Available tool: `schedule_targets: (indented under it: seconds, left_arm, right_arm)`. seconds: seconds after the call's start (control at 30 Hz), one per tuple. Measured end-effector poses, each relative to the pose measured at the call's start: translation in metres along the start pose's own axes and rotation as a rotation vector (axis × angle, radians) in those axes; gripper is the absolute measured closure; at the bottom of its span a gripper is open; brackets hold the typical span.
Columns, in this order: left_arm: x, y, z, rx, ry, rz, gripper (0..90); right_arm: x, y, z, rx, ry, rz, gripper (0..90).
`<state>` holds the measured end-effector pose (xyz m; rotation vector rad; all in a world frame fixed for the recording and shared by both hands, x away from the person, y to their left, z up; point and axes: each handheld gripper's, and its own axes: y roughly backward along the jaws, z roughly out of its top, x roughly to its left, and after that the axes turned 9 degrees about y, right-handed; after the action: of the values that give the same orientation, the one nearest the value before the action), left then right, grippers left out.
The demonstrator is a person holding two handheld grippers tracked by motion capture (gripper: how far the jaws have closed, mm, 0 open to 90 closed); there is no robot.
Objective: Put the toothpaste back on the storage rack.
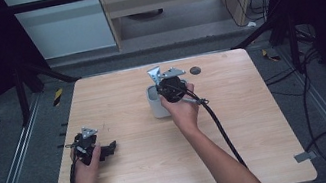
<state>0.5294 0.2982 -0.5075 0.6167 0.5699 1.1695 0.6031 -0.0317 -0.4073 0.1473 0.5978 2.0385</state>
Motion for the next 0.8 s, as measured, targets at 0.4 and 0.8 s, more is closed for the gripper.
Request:
schedule_targets:
  seconds: [0.4,0.8]
  left_arm:
    - [0.0,0.0,0.0,-0.002,0.004,-0.001,0.0]
    - [0.0,0.0,0.0,-0.002,0.005,-0.001,0.0]
  right_arm:
    - [0.003,0.004,0.0,-0.004,0.006,0.01,71.7]
    - [0.001,0.018,-0.002,-0.014,0.016,0.03,65.7]
